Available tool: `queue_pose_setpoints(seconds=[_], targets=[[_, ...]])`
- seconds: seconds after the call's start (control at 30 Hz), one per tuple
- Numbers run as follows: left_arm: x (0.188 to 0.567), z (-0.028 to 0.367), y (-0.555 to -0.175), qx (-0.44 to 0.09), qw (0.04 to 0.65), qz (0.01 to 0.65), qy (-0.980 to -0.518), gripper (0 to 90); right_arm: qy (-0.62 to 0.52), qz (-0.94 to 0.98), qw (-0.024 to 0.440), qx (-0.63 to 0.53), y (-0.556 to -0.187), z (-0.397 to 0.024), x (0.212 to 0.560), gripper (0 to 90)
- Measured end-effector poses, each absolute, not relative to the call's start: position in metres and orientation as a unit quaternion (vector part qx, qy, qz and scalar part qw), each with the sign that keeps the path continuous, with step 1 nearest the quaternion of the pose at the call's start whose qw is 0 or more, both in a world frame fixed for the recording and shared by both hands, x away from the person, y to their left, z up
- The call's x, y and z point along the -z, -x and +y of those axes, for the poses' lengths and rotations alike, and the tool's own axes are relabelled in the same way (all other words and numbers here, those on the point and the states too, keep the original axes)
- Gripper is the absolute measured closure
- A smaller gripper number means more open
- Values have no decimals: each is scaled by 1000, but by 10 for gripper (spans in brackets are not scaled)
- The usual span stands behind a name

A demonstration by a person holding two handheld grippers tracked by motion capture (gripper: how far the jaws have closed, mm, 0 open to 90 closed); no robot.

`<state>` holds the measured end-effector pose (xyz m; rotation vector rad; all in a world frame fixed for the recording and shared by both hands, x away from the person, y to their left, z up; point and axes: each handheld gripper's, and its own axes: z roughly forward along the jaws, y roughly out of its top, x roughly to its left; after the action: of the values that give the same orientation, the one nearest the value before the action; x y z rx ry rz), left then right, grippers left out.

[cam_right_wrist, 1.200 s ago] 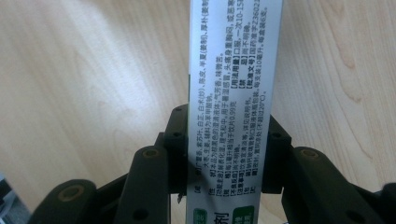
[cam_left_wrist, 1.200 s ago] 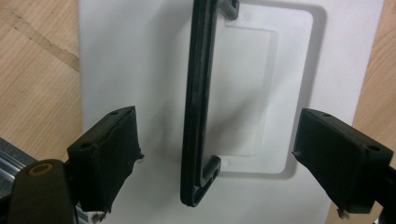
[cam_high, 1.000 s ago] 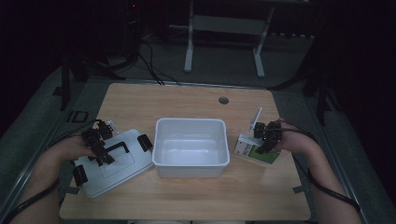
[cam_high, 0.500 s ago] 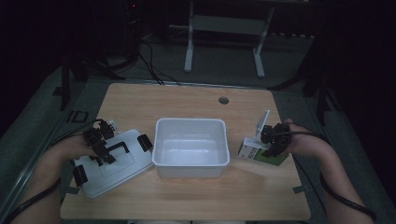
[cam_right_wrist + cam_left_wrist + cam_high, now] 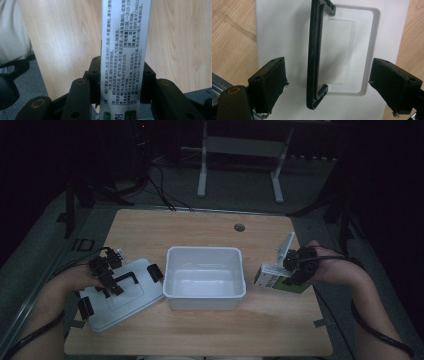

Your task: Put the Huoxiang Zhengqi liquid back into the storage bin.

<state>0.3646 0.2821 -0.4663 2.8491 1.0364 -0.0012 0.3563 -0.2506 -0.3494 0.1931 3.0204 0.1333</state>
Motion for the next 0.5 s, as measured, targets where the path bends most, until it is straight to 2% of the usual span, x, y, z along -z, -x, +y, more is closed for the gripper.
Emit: queue_pose_setpoints(seconds=[0.5], targets=[[465,283,-362,0,53,341,-938,142,-42,996,56,-51,-355,-216,321,638]])
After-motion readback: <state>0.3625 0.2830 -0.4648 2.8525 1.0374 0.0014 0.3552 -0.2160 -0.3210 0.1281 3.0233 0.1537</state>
